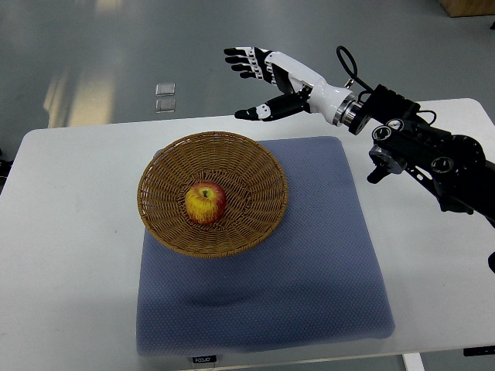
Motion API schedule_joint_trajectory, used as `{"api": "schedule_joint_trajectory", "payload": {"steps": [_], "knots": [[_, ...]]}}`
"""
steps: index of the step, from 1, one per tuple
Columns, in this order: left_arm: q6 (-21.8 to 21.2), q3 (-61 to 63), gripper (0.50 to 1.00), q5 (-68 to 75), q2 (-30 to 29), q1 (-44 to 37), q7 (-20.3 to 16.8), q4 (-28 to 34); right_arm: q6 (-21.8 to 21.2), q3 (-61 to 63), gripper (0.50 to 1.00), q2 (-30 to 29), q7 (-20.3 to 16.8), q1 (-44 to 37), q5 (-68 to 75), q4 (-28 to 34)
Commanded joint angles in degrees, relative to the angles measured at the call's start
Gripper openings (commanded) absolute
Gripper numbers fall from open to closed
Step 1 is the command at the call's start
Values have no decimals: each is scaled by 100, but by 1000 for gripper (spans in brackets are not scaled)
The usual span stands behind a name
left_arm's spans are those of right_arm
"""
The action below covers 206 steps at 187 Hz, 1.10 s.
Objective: Place red apple in basket with right hand
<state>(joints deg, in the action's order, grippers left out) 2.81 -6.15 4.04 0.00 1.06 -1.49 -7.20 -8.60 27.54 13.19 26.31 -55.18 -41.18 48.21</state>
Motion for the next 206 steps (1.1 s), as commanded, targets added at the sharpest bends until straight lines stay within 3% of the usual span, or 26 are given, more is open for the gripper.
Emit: {"api": "schedule_joint_trajectory", "payload": {"steps": [1, 17, 101, 117, 206], "knots": [[0, 0, 1000, 0, 0, -1, 0, -1, 43, 32, 915, -36, -3, 175, 664, -198], [0, 0, 1000, 0, 0, -1, 0, -1, 95, 24, 917, -124, -21, 333, 1419, -462], [0, 0, 1000, 0, 0, -1, 0, -1, 227, 41, 915, -71, -21, 737, 3969, -532], [0, 0, 1000, 0, 0, -1, 0, 8, 175, 489, 915, -36, -21, 966, 4610, -541], [0, 0, 1000, 0, 0, -1, 0, -1, 166, 859, 917, -45, 76, 1229, 4689, -752]]}}
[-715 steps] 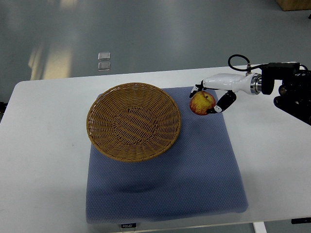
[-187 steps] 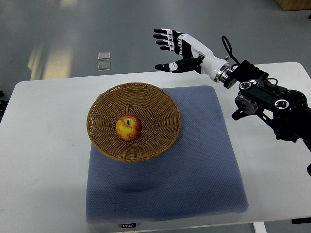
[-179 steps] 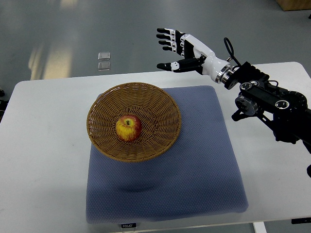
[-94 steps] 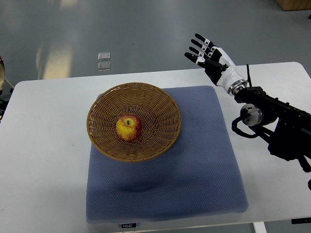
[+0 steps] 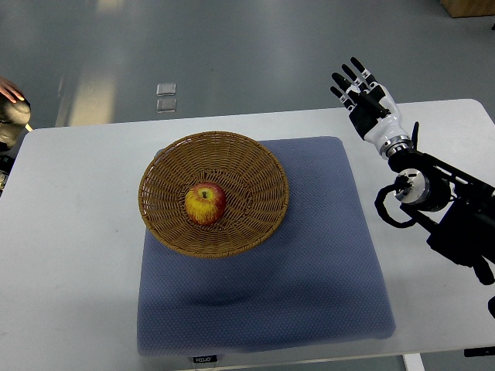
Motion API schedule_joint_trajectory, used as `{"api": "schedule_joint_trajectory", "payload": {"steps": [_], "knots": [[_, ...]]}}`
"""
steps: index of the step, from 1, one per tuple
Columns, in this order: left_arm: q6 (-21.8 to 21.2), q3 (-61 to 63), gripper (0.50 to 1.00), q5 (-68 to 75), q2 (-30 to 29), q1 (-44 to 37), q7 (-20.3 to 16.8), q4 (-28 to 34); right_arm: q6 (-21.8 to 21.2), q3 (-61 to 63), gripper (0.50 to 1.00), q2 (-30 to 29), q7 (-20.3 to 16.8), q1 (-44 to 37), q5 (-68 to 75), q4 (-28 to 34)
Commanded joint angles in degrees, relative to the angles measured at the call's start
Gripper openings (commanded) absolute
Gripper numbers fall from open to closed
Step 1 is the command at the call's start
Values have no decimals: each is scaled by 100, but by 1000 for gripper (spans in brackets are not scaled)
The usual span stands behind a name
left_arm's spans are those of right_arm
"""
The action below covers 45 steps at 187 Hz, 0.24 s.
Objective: Place red apple in basket with right hand
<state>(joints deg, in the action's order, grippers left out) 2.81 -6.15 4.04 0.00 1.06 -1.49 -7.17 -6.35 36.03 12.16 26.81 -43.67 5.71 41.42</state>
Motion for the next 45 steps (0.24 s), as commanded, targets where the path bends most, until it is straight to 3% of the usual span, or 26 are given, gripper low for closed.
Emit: {"api": "schedule_joint_trajectory", "payload": {"steps": [1, 45], "knots": [[0, 0, 1000, 0, 0, 0, 0, -4, -59, 10, 917, 50, 26, 95, 0, -73], [0, 0, 1000, 0, 0, 0, 0, 5, -59, 18, 917, 32, 35, 201, 0, -99]]}}
